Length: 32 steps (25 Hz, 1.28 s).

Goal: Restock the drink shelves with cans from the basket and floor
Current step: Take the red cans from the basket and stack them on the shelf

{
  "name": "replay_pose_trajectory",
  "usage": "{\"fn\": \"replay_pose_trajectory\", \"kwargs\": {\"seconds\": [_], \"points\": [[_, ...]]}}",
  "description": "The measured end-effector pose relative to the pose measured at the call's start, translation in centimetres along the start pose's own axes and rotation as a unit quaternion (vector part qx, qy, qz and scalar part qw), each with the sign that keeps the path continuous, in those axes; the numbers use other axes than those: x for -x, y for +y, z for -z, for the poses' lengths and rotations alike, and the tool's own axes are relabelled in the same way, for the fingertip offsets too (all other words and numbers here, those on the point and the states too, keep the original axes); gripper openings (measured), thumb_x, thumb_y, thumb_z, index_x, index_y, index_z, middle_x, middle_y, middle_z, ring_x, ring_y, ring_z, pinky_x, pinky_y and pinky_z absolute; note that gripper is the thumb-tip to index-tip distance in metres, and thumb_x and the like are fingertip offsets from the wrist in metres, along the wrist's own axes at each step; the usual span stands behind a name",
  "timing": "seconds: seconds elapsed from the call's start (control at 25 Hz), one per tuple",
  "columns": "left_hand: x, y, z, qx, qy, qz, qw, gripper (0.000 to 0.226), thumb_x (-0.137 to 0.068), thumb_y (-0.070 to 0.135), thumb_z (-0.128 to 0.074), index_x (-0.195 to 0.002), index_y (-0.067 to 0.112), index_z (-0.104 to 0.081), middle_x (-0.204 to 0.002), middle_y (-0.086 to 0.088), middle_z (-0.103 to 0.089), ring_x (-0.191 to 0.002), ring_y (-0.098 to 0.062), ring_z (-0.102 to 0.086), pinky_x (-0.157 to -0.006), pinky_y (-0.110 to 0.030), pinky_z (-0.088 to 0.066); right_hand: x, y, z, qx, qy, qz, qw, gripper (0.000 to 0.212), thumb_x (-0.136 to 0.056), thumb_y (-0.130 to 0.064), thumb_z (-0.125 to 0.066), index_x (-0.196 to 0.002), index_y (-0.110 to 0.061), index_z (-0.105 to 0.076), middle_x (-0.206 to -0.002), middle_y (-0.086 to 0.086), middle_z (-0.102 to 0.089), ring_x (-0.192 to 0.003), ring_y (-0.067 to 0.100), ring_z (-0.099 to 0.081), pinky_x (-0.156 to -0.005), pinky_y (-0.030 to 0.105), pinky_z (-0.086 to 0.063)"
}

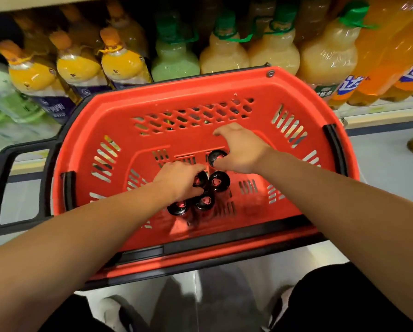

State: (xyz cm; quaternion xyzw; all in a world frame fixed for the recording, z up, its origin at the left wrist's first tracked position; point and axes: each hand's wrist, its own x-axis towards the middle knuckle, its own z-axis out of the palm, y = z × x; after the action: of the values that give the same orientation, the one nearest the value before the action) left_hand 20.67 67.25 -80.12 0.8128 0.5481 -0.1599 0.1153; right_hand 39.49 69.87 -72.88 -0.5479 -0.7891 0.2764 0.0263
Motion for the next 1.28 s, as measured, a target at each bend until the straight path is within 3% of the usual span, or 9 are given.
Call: {"fn": "replay_pose_trajectory", "kwargs": {"seconds": [0.36,0.68,0.84,1.04,1.16,1.28], "points": [[-1.1,-1.0,-1.2,0.149,-0.051,0.059,0.986,0.078,-0.073,0.059,-0.071,-0.142,0.035,-0.043,-0.137,-0.003,-0.058,-0.122,-0.032,-0.056,-0.095,-0.046,-0.049,-0.3,0.6,0.0,-0.007,0.007,-0.016,1.000,0.068,-0.081,-0.029,-0.069,-0.142,-0.017,-0.042,-0.146,0.006,-0.035,-0.119,0.023,-0.050,-0.086,0.025,-0.037],[-0.8,-0.2,0.2,0.144,0.037,0.055,0.987,0.054,-0.069,0.043,-0.078,-0.117,0.027,-0.060,-0.107,-0.002,-0.070,-0.102,-0.030,-0.063,-0.080,-0.040,-0.053,0.2,0.4,0.0,-0.010,0.018,-0.028,0.999,0.056,-0.082,-0.031,-0.067,-0.134,-0.018,-0.050,-0.140,0.002,-0.039,-0.119,0.021,-0.049,-0.096,0.031,-0.043],[0.3,-1.2,2.6,0.219,0.067,0.086,0.970,0.053,-0.060,0.052,-0.067,-0.109,0.032,-0.066,-0.098,-0.001,-0.072,-0.092,-0.027,-0.065,-0.079,-0.037,-0.054,0.1,0.5,0.2,-0.015,0.028,-0.033,0.999,0.053,-0.083,-0.032,-0.068,-0.132,-0.018,-0.052,-0.140,0.002,-0.040,-0.118,0.021,-0.051,-0.097,0.035,-0.044],[2.6,-4.2,7.3,0.338,0.143,0.082,0.927,0.054,-0.061,0.044,-0.063,-0.112,0.029,-0.070,-0.103,0.010,-0.069,-0.095,-0.008,-0.061,-0.084,-0.018,-0.042,-0.5,0.7,0.1,-0.028,0.047,-0.031,0.998,0.051,-0.081,-0.029,-0.069,-0.129,-0.016,-0.055,-0.139,0.005,-0.043,-0.120,0.023,-0.050,-0.099,0.033,-0.041],[3.6,-5.4,8.4,0.395,0.190,0.086,0.895,0.055,-0.057,0.041,-0.068,-0.112,0.032,-0.066,-0.093,0.009,-0.070,-0.084,-0.009,-0.064,-0.078,-0.023,-0.046,-1.2,0.3,-0.2,-0.031,0.044,-0.029,0.998,0.050,-0.081,-0.029,-0.069,-0.128,-0.017,-0.055,-0.141,0.005,-0.042,-0.119,0.023,-0.050,-0.098,0.033,-0.041],[3.5,-6.0,8.7,0.524,0.229,0.081,0.816,0.052,-0.058,0.026,-0.070,-0.109,0.024,-0.063,-0.072,0.003,-0.068,-0.065,-0.014,-0.057,-0.068,-0.030,-0.048,-1.7,-0.4,-0.4,-0.044,0.049,-0.021,0.998,0.048,-0.082,-0.028,-0.069,-0.127,-0.019,-0.056,-0.140,0.004,-0.043,-0.119,0.022,-0.049,-0.097,0.031,-0.039]]}}
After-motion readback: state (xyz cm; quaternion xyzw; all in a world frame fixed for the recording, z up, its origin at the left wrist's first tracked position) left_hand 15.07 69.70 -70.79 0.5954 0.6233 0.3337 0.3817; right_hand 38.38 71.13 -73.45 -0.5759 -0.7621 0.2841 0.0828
